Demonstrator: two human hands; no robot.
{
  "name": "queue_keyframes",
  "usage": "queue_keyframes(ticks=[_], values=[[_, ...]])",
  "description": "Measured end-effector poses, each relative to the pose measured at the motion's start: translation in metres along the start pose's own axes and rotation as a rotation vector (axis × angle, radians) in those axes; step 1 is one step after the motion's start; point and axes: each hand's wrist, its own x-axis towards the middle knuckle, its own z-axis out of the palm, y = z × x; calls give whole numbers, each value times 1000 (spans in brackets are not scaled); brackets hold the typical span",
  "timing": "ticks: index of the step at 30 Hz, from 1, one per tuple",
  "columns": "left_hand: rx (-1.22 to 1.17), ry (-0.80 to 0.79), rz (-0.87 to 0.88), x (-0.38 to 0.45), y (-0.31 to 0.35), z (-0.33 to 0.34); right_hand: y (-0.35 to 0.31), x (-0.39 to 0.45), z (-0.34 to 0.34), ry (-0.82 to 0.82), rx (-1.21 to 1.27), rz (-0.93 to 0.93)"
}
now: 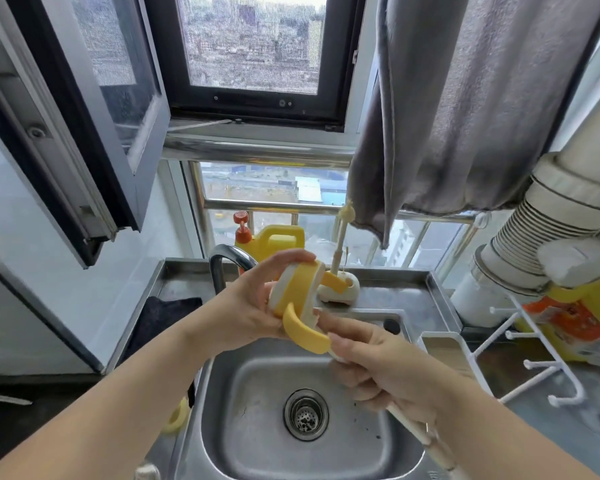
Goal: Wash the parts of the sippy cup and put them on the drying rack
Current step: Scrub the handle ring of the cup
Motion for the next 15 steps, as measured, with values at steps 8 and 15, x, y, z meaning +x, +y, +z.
queue_keyframes(ticks=[8,15], values=[[22,30,-34,14,2,16,-8,-2,-24,324,-843,-254],[25,43,18,24,5,36,-17,-24,-43,-214,276,119]])
